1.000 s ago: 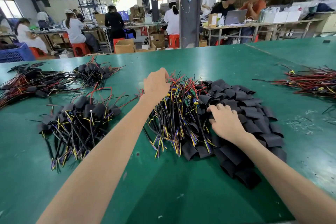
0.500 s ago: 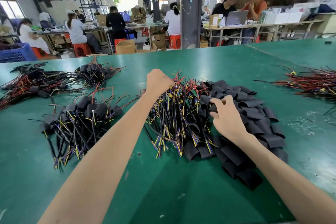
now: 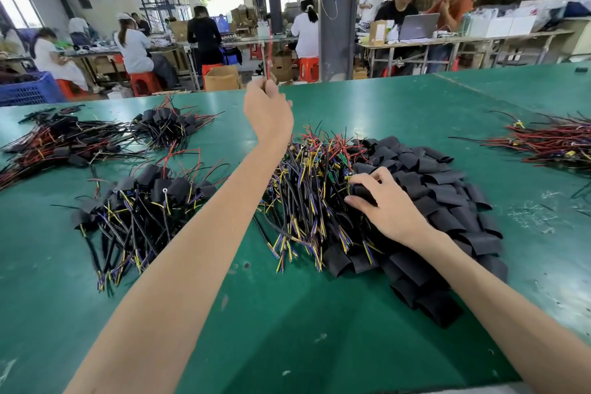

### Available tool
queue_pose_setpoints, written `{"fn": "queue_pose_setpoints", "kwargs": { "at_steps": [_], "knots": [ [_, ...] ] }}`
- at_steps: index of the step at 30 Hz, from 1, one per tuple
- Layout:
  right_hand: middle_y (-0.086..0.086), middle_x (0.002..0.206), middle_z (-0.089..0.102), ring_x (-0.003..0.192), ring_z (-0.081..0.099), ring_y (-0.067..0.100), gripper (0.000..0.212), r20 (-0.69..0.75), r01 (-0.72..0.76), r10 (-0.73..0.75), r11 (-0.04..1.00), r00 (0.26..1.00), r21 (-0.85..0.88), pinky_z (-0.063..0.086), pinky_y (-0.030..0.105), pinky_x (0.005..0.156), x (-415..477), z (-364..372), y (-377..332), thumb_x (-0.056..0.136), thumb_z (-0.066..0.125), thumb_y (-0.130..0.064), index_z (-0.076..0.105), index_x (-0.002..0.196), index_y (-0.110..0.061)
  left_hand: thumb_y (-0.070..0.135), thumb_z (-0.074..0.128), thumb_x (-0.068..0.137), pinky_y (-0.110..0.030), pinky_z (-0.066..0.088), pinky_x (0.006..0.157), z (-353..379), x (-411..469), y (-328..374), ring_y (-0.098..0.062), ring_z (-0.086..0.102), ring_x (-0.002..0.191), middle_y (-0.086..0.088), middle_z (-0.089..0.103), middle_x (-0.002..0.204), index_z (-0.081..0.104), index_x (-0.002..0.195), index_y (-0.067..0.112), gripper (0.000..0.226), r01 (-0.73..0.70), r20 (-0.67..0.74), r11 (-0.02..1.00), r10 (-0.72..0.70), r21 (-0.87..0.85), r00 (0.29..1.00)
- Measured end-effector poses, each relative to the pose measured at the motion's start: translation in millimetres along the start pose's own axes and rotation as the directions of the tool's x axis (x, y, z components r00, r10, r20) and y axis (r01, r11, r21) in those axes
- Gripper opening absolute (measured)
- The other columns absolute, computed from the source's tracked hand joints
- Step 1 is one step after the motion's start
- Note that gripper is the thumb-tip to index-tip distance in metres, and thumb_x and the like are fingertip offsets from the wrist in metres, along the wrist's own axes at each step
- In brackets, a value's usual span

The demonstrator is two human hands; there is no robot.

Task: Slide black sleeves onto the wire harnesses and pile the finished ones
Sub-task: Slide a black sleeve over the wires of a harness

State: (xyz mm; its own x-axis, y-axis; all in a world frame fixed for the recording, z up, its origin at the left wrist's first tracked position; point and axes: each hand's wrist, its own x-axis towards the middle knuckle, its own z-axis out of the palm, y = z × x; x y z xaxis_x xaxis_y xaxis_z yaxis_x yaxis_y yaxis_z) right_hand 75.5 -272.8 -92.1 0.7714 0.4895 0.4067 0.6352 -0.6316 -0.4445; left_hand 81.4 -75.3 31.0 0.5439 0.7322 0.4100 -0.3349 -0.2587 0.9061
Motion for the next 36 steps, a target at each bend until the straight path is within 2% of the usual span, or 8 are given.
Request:
{"fn": "queue_pose_setpoints", "kwargs": {
  "at_steps": [5, 8, 10, 13, 16, 27, 30, 36],
  "knots": [
    [0.003, 0.107, 0.042, 0.092, 0.052, 0.025, 0.033, 0.075, 0.016, -0.020, 0.999, 0.997, 0.050, 0.042, 0.039, 0.087, 2.4, 3.2, 2.9, 0.088, 0.062, -0.036, 0.059, 0.114, -0.016, 0.008, 0.036, 0.101, -0.029, 0.050, 0.058, -15.7, 6.7, 40.2, -0.019, 0.057, 0.065, -0.021, 0.058, 0.106, 0.054, 0.102, 0.007, 0.018, -0.148, -0.045, 0.983, 0.144, -0.109, 0.989],
    [0.000, 0.108, 0.044, 0.097, 0.051, 0.020, 0.036, 0.117, 0.033, -0.041, 0.997, 0.992, 0.071, 0.038, 0.031, 0.087, 3.2, 3.0, 4.8, 0.089, 0.060, -0.038, 0.056, 0.116, -0.016, 0.016, 0.042, 0.100, -0.039, 0.053, 0.073, -35.3, 14.9, 64.6, -0.024, 0.060, 0.076, -0.009, 0.060, 0.101, 0.059, 0.101, 0.010, 0.018, -0.405, 0.044, 0.907, 0.402, 0.120, 0.914],
    [0.000, 0.108, 0.045, 0.098, 0.049, 0.017, 0.036, 0.134, 0.024, -0.037, 0.995, 0.990, 0.094, 0.035, 0.026, 0.086, 3.5, 2.0, 5.4, 0.088, 0.061, -0.036, 0.056, 0.118, -0.017, 0.021, 0.046, 0.097, -0.033, 0.050, 0.077, -51.7, 17.8, 75.5, -0.017, 0.059, 0.079, 0.003, 0.062, 0.094, 0.064, 0.097, 0.013, 0.019, -0.603, 0.251, 0.744, 0.549, 0.288, 0.797],
    [0.001, 0.109, 0.045, 0.101, 0.048, 0.018, 0.036, 0.196, -0.004, -0.018, 0.994, 0.980, 0.108, 0.036, 0.032, 0.094, 4.2, 0.4, 6.1, 0.090, 0.060, -0.032, 0.054, 0.123, -0.018, 0.027, 0.052, 0.094, -0.029, 0.047, 0.072, -74.6, 8.8, 69.3, -0.012, 0.056, 0.076, 0.005, 0.063, 0.091, 0.069, 0.093, 0.018, 0.019, -0.745, 0.626, 0.525, 0.431, 0.412, 0.650],
    [0.005, 0.108, 0.043, 0.100, 0.049, 0.023, 0.036, 0.251, -0.020, -0.002, 0.996, 0.968, 0.085, 0.036, 0.036, 0.094, 5.6, -0.7, 6.6, 0.093, 0.058, -0.024, 0.052, 0.127, -0.016, 0.029, 0.056, 0.093, -0.035, 0.047, 0.078, -94.6, -10.0, 27.7, -0.019, 0.057, 0.084, 0.003, 0.061, 0.087, 0.069, 0.090, 0.020, 0.016, -0.747, 0.750, 0.446, 0.218, 0.493, 0.625],
    [0.006, 0.114, 0.049, 0.106, 0.046, 0.029, 0.036, 0.057, 0.052, -0.045, 0.990, 0.997, -0.135, 0.033, 0.039, 0.090, 5.6, 0.5, -2.4, 0.092, 0.056, -0.029, 0.054, 0.125, -0.014, 0.016, 0.064, 0.089, -0.017, 0.040, 0.068, -130.1, -57.7, -44.9, -0.004, 0.054, 0.071, 0.012, 0.060, 0.077, 0.071, 0.085, 0.013, 0.009, -0.569, 0.591, 0.733, 0.285, 0.372, 0.755],
    [0.005, 0.105, 0.051, 0.102, 0.047, 0.025, 0.036, -0.061, 0.073, -0.072, 0.997, 0.996, 0.029, 0.032, 0.029, 0.088, 3.2, -4.5, -10.0, 0.087, 0.065, -0.021, 0.057, 0.119, -0.008, 0.011, 0.062, 0.090, -0.011, 0.035, 0.059, -129.3, -63.7, -45.3, 0.002, 0.049, 0.059, 0.021, 0.058, 0.068, 0.070, 0.082, 0.011, 0.011, -0.480, 0.590, 0.830, 0.243, 0.284, 0.770],
    [0.005, 0.105, 0.056, 0.091, 0.054, 0.020, 0.037, -0.153, 0.074, -0.048, 0.983, 0.987, 0.170, 0.040, 0.026, 0.087, -0.5, -6.7, -17.1, 0.081, 0.072, -0.015, 0.061, 0.115, -0.005, 0.009, 0.057, 0.093, -0.021, 0.036, 0.050, -131.1, -64.6, -49.2, -0.011, 0.040, 0.049, -0.013, 0.054, 0.063, 0.068, 0.081, 0.012, 0.016, -0.211, 0.616, 0.966, 0.077, 0.148, 0.784]
  ]
}}
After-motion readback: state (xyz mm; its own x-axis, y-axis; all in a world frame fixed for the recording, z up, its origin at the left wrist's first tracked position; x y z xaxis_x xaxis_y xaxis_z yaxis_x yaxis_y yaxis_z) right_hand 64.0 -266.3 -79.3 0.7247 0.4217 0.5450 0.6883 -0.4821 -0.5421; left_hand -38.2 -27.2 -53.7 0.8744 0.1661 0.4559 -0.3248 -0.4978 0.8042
